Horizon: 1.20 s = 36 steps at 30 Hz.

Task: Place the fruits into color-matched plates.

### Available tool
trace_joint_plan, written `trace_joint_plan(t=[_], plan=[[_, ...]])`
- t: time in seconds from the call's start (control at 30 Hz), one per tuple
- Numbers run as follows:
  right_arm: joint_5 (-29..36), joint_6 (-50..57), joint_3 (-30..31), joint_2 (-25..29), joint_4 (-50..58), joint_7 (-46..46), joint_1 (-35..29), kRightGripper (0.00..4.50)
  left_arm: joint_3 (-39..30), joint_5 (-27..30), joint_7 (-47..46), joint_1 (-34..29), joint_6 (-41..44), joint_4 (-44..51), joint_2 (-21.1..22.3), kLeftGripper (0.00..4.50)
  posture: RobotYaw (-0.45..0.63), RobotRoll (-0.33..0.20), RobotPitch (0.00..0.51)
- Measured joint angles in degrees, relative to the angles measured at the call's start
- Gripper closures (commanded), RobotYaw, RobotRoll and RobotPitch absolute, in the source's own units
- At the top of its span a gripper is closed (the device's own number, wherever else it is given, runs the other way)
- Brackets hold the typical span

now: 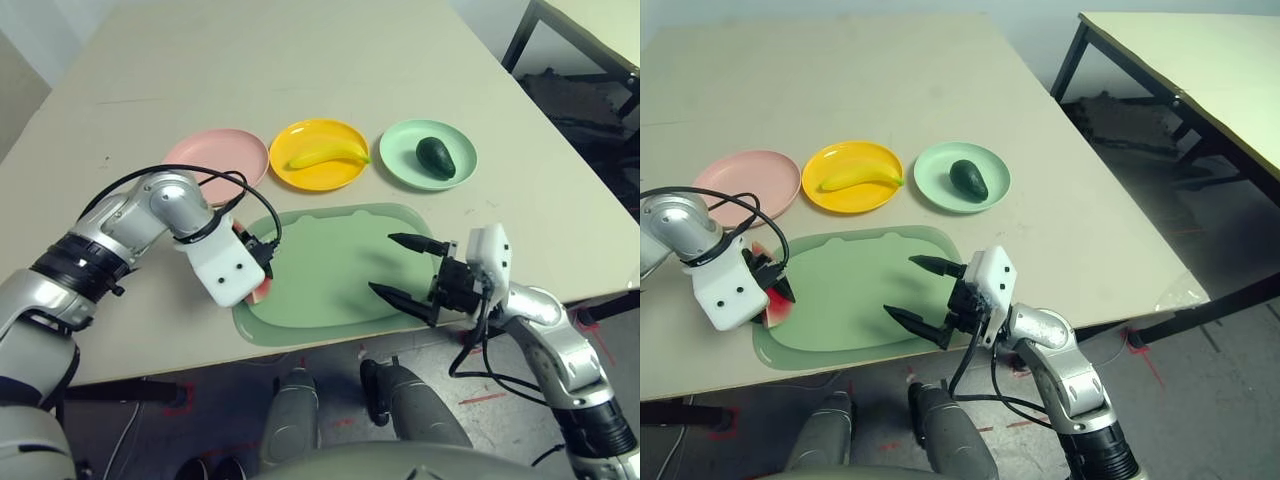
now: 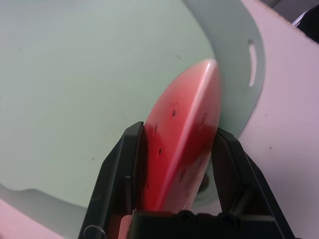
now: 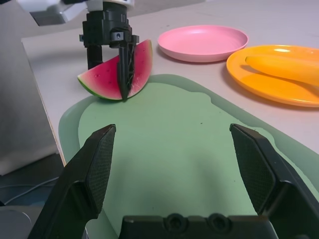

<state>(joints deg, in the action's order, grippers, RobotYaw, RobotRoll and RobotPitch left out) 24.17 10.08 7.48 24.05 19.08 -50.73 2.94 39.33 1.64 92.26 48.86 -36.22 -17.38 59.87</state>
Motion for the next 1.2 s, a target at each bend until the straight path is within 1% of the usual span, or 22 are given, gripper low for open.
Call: trace_joint_plan(t=[0.1,0.17,0.23,0.33,0.43,0.5,0.6,0.73,0.93,1.07,1.13,1.2], plan=[[0.93,1.00,-0.33,-0.01,1.54,0.96,0.17,0.00,-1.12,-0.10,-0.01,4.48,-0.17,-3.78,-1.42,2.29,-0.05,0.000,0.175],[2.00,2.93,-0.80,-0.15,3.69,2.88,-0.11,0.00,-3.15,-1.31,-0.04,8.65,-1.08,-7.91,-2.36,2.30,-0.05,0.000,0.176],[3.05,5.37,-1.80,-0.70,5.85,5.70,-0.51,0.00,-4.99,-2.62,-0.14,11.48,-2.41,-12.17,-2.96,2.30,-0.05,0.000,0.179],[3.30,7.88,-2.33,-1.33,9.06,9.46,-2.48,0.00,-6.66,-6.68,-2.16,15.56,-5.25,-20.87,-4.48,2.30,-0.06,0.000,0.182],[4.11,9.27,-2.33,-1.96,12.40,12.24,-4.31,0.00,-7.50,-12.53,-6.96,19.09,-7.74,-30.12,-4.84,2.30,-0.08,0.000,0.184],[4.79,10.00,-2.51,-2.40,14.17,13.97,-4.48,0.00,-7.51,-17.15,-12.02,21.14,-9.24,-35.92,-4.96,2.30,-0.09,0.000,0.183],[5.31,10.38,-2.92,-2.62,15.59,15.71,-5.10,0.00,-7.40,-22.91,-18.94,22.26,-10.33,-42.67,-5.02,2.30,-0.09,0.000,0.179],[5.35,10.55,-2.98,-2.85,15.93,16.86,-5.43,0.00,-5.75,-30.68,-28.86,22.28,-11.39,-48.59,-5.80,2.30,-0.11,0.000,0.177],[5.36,10.56,-3.11,-2.86,16.61,18.17,-6.51,0.00,-2.47,-40.17,-44.45,21.82,-11.33,-52.87,-8.84,2.30,-0.12,0.000,0.176],[5.05,10.54,-3.52,-2.62,16.95,18.75,-6.69,0.00,-0.71,-44.75,-50.92,21.90,-11.02,-54.27,-9.73,2.30,-0.13,0.000,0.176],[4.95,10.53,-3.52,-2.44,17.21,18.77,-6.72,0.00,-0.72,-45.19,-52.43,21.93,-11.01,-54.83,-10.03,1.58,-0.12,0.000,0.174],[4.92,10.48,-3.51,-2.42,17.49,18.75,-7.01,0.00,-0.74,-45.35,-53.54,22.04,-11.01,-55.06,-10.34,1.02,-0.12,0.000,0.172]])
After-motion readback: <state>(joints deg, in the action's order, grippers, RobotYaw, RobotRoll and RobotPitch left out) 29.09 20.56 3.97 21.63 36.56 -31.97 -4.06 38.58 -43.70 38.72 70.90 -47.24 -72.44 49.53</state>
